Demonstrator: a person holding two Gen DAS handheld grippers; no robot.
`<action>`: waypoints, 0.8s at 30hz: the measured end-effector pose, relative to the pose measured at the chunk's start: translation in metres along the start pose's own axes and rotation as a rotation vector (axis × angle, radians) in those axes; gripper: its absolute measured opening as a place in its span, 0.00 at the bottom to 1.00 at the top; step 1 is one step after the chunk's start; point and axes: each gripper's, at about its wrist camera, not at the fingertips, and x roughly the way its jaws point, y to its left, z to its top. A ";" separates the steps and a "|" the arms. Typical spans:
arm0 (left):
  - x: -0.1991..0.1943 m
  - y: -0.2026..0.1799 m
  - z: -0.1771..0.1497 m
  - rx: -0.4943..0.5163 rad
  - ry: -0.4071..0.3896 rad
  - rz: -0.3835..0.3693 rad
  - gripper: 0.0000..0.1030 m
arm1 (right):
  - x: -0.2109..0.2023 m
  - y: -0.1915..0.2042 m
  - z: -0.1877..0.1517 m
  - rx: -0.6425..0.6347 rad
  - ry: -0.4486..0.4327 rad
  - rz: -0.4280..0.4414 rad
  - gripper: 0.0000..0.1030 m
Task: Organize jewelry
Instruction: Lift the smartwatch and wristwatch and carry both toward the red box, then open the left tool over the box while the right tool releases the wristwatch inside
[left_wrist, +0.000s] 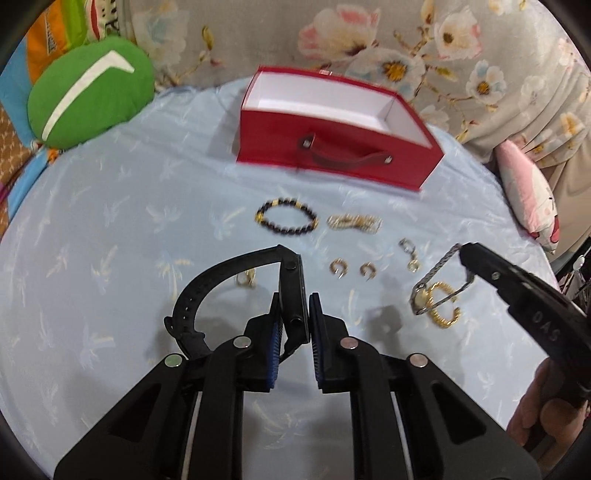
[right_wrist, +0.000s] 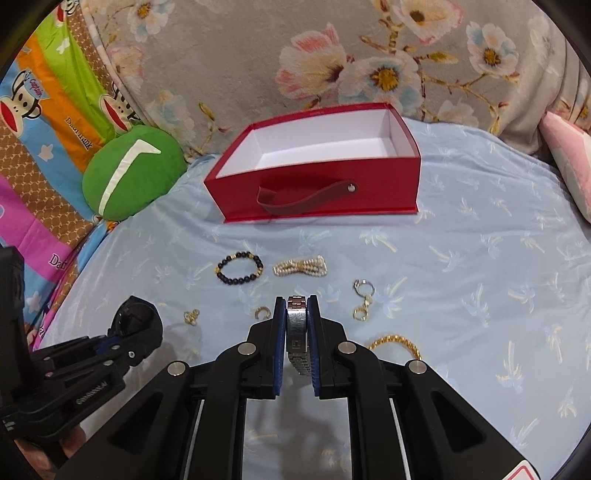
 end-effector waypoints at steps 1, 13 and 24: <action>-0.005 -0.003 0.005 0.009 -0.018 -0.005 0.13 | -0.003 0.002 0.004 -0.006 -0.011 0.002 0.10; -0.025 -0.017 0.084 0.072 -0.194 0.004 0.13 | -0.018 0.008 0.084 -0.058 -0.168 0.026 0.10; 0.019 -0.035 0.195 0.132 -0.314 0.036 0.13 | 0.017 0.007 0.196 -0.122 -0.286 0.013 0.10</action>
